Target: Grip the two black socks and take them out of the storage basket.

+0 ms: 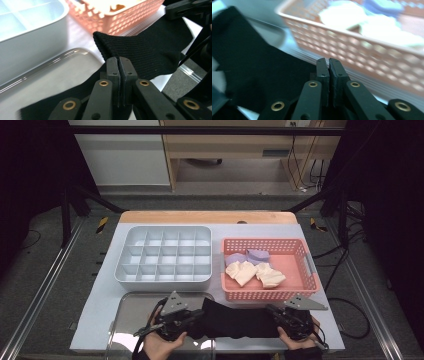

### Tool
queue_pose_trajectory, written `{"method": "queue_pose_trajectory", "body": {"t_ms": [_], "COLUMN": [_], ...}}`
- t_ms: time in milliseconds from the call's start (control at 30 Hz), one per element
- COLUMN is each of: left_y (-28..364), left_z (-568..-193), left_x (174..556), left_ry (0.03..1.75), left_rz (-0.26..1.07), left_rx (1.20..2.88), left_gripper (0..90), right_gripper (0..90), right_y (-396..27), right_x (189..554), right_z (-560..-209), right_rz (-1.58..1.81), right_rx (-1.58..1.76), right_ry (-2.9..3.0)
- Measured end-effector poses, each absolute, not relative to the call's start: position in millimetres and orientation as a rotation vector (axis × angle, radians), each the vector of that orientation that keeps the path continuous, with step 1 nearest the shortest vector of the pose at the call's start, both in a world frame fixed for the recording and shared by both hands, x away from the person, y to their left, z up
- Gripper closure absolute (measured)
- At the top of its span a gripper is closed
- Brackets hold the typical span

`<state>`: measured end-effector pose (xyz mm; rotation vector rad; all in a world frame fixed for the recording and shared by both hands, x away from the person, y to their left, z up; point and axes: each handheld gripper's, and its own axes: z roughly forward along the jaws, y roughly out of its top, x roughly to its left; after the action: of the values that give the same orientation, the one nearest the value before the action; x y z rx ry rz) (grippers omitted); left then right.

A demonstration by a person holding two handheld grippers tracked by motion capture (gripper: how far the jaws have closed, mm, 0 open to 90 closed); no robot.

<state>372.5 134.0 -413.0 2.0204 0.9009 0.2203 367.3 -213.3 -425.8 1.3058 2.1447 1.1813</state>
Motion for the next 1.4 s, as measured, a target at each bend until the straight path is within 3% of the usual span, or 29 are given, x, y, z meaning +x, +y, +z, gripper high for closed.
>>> {"method": "queue_pose_trajectory", "body": {"t_ms": [367,767,900,1133,1400], "left_y": [199,215,214,213,212], "left_z": [-416,-438,-446,-450,-455], "left_x": [376,384,385,384,385], "left_ry": [1.012,1.071,1.072,1.069,1.078], "left_rz": [0.252,0.223,0.205,0.222,0.21], "left_rx": [1.997,2.02,2.043,2.059,2.068], "left_gripper": [86.7,86.6,86.6,86.6,86.5], "right_gripper": [86.8,86.7,85.4,75.4,74.4], "right_y": [-152,-126,-123,-132,-163], "right_x": [382,400,403,401,390], "right_z": [-419,-438,-445,-441,-445], "right_rz": [1.208,1.15,1.127,1.153,1.169], "right_rx": [1.194,1.205,1.216,1.189,1.256], "right_ry": [2.283,2.341,2.362,2.311,2.266]}}
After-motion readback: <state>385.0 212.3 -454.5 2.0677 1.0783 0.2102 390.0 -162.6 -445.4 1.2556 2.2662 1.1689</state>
